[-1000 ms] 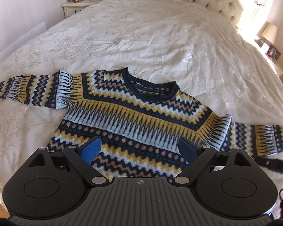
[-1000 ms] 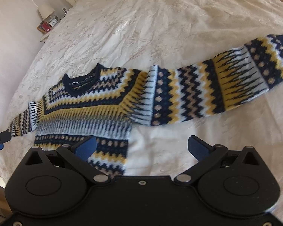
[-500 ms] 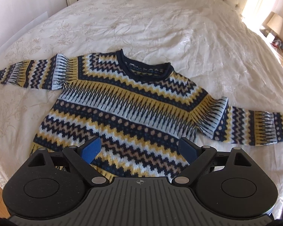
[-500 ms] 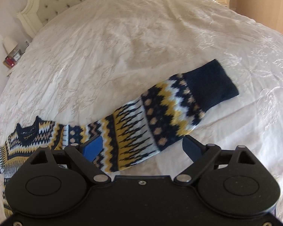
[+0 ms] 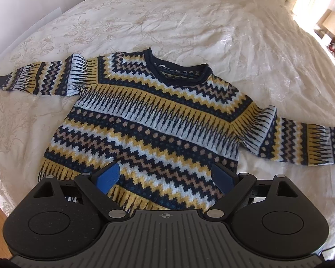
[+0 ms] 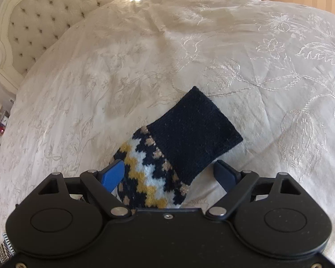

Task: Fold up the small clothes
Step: 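Move the right gripper to the navy sleeve cuff and grasp it, then lift the cuff with the right gripper and fold the sleeve across the sweater body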

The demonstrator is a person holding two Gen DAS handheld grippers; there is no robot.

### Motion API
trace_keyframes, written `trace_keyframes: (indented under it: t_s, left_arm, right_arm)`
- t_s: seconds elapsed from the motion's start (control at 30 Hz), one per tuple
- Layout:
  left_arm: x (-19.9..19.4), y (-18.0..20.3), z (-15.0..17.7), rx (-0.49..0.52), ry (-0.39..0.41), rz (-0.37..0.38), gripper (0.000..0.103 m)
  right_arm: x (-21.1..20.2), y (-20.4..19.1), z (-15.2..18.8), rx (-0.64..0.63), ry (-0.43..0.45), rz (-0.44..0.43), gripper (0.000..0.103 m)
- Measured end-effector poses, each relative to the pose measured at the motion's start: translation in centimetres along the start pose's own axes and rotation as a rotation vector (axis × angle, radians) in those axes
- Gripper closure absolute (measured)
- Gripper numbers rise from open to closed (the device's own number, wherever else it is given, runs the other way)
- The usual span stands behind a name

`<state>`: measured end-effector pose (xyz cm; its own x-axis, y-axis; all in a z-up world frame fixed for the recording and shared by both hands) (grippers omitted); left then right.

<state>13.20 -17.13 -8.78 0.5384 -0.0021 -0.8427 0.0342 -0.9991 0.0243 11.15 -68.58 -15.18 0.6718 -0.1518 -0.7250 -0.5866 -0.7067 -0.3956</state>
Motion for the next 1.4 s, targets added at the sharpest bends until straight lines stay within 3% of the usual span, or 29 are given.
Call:
trace_keyframes:
  t_s: [0.07,0.13,0.23,0.33,0.5,0.63,0.8,1.07,1.1,1.17,1.4]
  left_arm:
    - [0.1,-0.1,0.0,0.001,0.0,0.0,0.014]
    - [0.2,-0.1,0.0,0.0,-0.003,0.005,0.014]
    - [0.4,-0.2,0.0,0.006,-0.005,0.021,0.014]
    - [0.7,-0.5,-0.2,0.015,0.0,0.04,0.014]
    - [1.2,-1.5,-0.5,0.035,0.008,0.076,0.014]
    - [2.1,-3.1,-0.8,0.057,0.002,0.109,0.014]
    - [3.1,-6.9,-1.8,0.074,-0.002,0.14,0.014]
    - [4.7,-15.2,-5.2,0.102,0.039,0.125,0.014]
    - [5.0,-16.3,-5.6,0.105,0.042,0.121,0.014]
    - [5.6,-18.2,-6.4,0.107,0.043,0.113,0.014]
    - [7.5,-24.3,-8.5,0.104,0.032,0.074,0.014]
  right_arm:
    - [0.3,0.2,-0.4,-0.007,0.012,0.031,0.039]
    - [0.0,0.3,-0.8,-0.001,0.008,0.029,0.087]
    - [-1.9,0.0,-1.2,-0.001,0.029,0.007,0.088]
    - [-4.4,-1.0,-1.3,-0.076,0.054,0.031,0.088]
    - [-8.3,-1.6,-1.6,-0.083,0.109,0.07,0.088]
    - [-10.1,-4.3,-0.9,-0.161,0.148,0.108,0.088]
    - [-11.7,-11.5,0.8,-0.275,0.193,0.1,0.087]
    - [-10.7,-28.1,6.2,-0.399,0.185,-0.08,0.087]
    - [-10.7,-28.1,6.2,-0.399,0.185,-0.08,0.087]
    - [-8.8,-33.9,9.3,-0.432,0.154,-0.155,0.087]
    - [-2.6,-44.8,18.9,-0.559,0.036,-0.285,0.087]
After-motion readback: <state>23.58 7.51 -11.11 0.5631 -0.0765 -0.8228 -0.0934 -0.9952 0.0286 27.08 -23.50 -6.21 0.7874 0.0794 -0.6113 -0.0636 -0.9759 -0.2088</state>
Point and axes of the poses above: each gripper's, at about its wrist camera, not at the fingertips, and x roughly the way its jaws point, y to its right, z to its underside, the point moved 5 cm from there along x, roughly the way its jaws point, and after that the axes turned 6 degrees about y, right-handed, at the moved point
